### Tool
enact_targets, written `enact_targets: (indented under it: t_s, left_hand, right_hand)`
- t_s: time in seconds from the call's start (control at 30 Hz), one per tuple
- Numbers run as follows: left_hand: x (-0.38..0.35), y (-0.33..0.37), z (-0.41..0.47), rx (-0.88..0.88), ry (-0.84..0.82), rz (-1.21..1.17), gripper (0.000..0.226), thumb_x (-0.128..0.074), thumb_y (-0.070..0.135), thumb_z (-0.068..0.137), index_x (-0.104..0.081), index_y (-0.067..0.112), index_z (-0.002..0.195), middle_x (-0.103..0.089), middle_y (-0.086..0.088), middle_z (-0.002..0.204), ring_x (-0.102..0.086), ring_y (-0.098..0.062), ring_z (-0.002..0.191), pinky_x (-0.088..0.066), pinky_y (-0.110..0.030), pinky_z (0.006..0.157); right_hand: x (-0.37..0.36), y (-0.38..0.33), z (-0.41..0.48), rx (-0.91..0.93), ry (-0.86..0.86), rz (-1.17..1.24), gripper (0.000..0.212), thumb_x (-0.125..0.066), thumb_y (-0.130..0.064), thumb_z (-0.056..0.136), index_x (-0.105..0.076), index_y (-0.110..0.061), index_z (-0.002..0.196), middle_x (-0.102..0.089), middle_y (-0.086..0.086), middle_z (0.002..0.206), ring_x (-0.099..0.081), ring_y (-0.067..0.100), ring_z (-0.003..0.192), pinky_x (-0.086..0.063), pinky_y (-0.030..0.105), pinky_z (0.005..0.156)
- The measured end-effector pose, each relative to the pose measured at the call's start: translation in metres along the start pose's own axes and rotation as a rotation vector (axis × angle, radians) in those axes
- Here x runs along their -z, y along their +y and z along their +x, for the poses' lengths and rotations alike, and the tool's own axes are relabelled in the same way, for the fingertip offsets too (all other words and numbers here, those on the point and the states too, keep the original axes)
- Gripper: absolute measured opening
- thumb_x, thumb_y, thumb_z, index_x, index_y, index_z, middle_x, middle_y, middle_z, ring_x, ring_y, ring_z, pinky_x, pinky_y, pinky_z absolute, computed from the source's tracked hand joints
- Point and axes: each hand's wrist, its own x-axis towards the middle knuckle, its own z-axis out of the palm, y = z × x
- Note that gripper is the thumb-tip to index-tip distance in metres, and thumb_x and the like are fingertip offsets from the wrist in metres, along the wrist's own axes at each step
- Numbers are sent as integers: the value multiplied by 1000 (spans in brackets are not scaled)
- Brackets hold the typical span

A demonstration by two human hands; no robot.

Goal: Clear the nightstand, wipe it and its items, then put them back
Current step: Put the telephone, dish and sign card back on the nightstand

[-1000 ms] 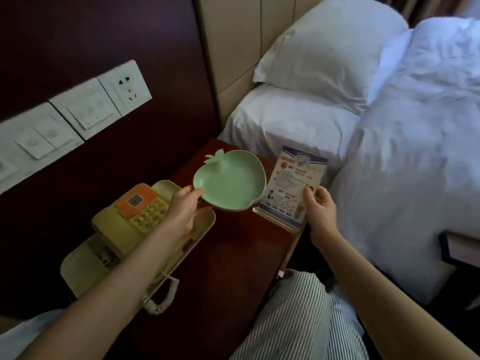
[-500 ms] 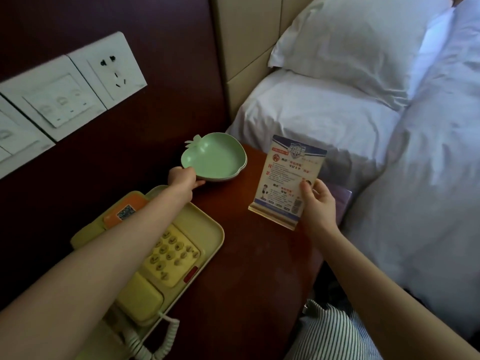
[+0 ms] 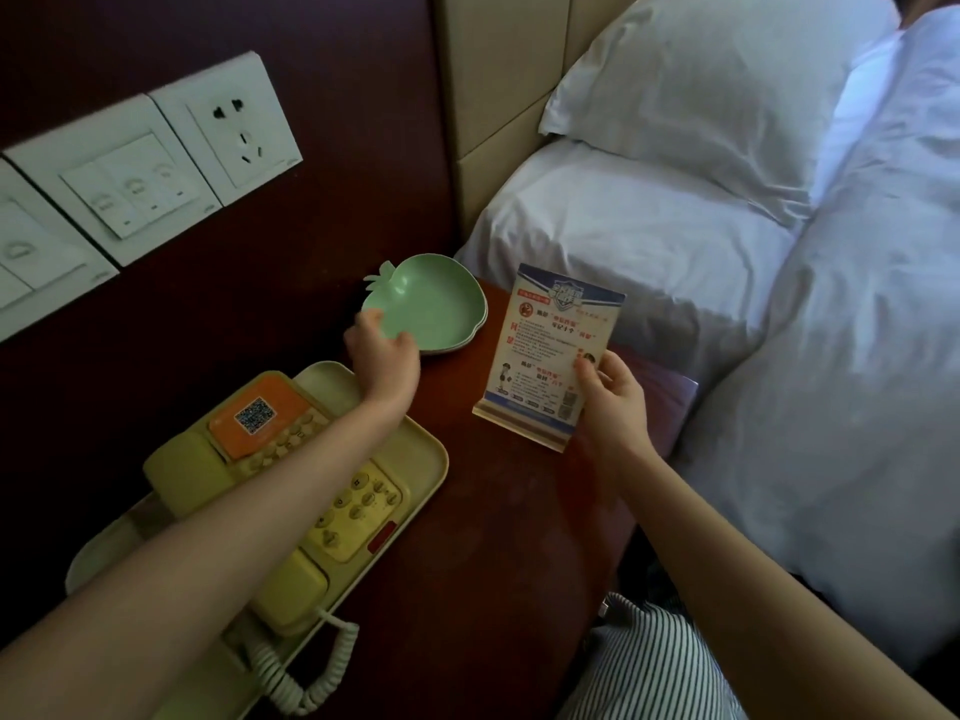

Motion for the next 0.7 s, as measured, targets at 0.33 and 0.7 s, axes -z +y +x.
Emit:
enact_targets:
  t_s: [0.33, 0.7]
  left_hand:
    - [2, 13, -43, -221, -436, 137, 15, -57, 22, 92, -53, 14, 104, -61, 0, 106, -62, -18, 92, -46, -26, 73]
    - [-13, -7, -40, -190, -247, 144, 20, -53, 17, 94, -55, 9, 113, -63, -6, 114, -59, -22, 107, -43, -24, 80]
  right_hand:
    - [-34, -6, 3, 108, -174, -118, 17, -45, -9, 98, -58, -20, 93, -68, 4, 98, -66, 20, 91, -55, 44, 84]
    - [-54, 21, 24, 249, -109, -413, 23, -47, -9, 96, -49, -19, 117, -60, -7, 106, -59, 19, 106, -48, 46, 93]
